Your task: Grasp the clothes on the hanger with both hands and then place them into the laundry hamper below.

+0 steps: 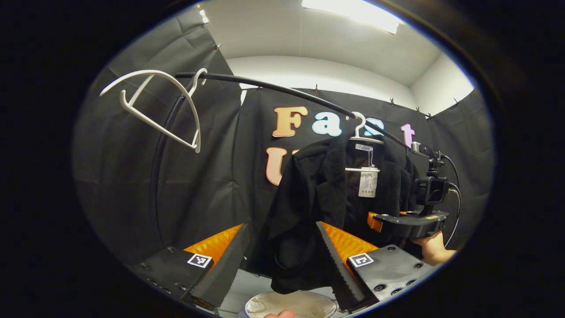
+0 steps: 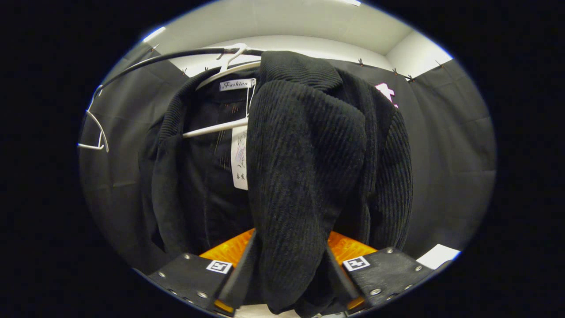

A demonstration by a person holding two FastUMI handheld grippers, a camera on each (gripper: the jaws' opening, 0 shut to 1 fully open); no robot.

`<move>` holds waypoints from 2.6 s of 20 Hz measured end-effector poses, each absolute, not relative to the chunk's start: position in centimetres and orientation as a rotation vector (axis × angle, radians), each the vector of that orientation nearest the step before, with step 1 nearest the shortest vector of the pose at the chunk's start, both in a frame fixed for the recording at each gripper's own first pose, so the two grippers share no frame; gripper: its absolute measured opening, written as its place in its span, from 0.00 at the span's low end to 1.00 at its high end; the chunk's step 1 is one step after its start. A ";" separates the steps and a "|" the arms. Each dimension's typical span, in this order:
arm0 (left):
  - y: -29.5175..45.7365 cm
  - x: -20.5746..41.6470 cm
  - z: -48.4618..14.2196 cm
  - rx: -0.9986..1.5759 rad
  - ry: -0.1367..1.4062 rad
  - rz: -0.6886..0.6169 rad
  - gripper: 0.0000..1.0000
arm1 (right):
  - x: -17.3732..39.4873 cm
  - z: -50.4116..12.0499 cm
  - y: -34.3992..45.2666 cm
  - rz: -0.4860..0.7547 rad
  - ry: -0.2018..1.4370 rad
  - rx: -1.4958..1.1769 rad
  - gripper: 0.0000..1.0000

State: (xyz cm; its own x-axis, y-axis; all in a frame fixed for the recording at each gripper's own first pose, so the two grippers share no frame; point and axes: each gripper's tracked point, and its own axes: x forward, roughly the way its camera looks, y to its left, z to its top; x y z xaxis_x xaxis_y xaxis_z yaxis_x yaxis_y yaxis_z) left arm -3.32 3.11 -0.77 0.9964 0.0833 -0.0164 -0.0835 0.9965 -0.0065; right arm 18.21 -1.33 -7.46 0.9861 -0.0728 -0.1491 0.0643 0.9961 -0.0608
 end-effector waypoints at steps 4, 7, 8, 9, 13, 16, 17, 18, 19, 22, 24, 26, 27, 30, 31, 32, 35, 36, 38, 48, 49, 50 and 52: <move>2.9 -3.3 -1.7 -0.011 0.034 0.066 1.00 | 17.2 -7.8 -1.9 -0.047 0.163 -0.053 0.25; 1.6 -1.8 -2.6 -0.015 0.051 0.024 1.00 | 15.6 -6.9 -1.5 -0.007 0.139 -0.020 0.08; 0.9 -1.0 -2.9 -0.023 0.054 0.000 0.96 | 14.9 -6.4 -1.6 -0.002 0.128 -0.017 0.08; 0.1 -0.2 -3.2 -0.026 0.057 -0.029 0.93 | 14.2 -6.0 -1.7 -0.002 0.120 -0.019 0.14; -4.5 4.5 -4.2 -0.059 0.056 -0.154 1.00 | 10.9 -3.5 -2.0 0.001 0.080 -0.024 0.06; -7.7 8.4 -5.7 -0.063 0.067 -0.212 1.00 | 9.3 -1.9 -2.2 0.004 0.056 -0.022 0.06; -8.0 9.5 -6.5 -0.054 0.070 -0.201 0.98 | 9.0 -1.2 -2.1 0.002 0.045 -0.025 0.06; -8.2 10.6 -7.4 -0.041 0.074 -0.177 0.97 | 8.8 -0.7 -2.3 -0.003 0.032 -0.034 0.06; -8.5 11.3 -8.4 -0.023 0.080 -0.155 1.00 | 8.6 -0.3 -2.4 -0.012 0.019 -0.046 0.05; -7.8 13.5 -10.5 0.058 0.066 -0.072 0.92 | 8.5 0.3 -2.4 -0.019 0.002 -0.067 0.05; -6.3 15.1 -11.1 0.089 0.053 -0.025 0.92 | 8.5 0.4 -2.3 -0.017 -0.002 -0.074 0.06; -4.9 16.4 -11.2 0.093 0.048 0.009 0.96 | 8.6 0.3 -2.3 -0.015 0.000 -0.074 0.06; -3.8 16.7 -11.0 0.090 0.046 0.023 0.80 | 8.7 0.3 -2.4 -0.015 0.000 -0.074 0.06; -1.3 16.4 -9.1 0.056 0.026 0.046 0.32 | 8.8 0.5 -3.1 -0.019 -0.009 -0.081 0.05; -1.5 16.2 -8.5 0.036 0.030 0.008 0.16 | 9.0 0.8 -3.6 -0.023 -0.014 -0.087 0.06; -0.6 15.8 -7.6 0.029 0.020 0.032 0.17 | 9.0 1.2 -4.4 -0.038 -0.020 -0.100 0.05; 2.4 15.2 -3.8 0.029 -0.025 0.078 0.12 | 8.6 4.4 -6.9 -0.089 -0.098 -0.132 0.05; 3.5 15.1 -2.2 0.042 -0.043 0.105 0.12 | 8.3 5.8 -8.1 -0.111 -0.130 -0.129 0.05; 4.9 14.7 1.5 0.068 -0.110 0.130 0.09 | 8.0 8.5 -10.9 -0.151 -0.171 -0.133 0.05; 6.2 16.0 13.1 0.154 -0.327 0.169 0.09 | 15.2 16.7 -18.4 -0.259 -0.220 -0.218 0.04; 6.2 16.1 13.4 0.162 -0.331 0.173 0.10 | 16.8 16.7 -18.8 -0.254 -0.213 -0.226 0.04; 6.4 16.3 13.6 0.169 -0.331 0.183 0.12 | 18.1 16.4 -18.9 -0.249 -0.207 -0.230 0.04; 6.9 16.7 13.8 0.180 -0.320 0.205 0.11 | 19.9 15.1 -18.5 -0.229 -0.188 -0.222 0.04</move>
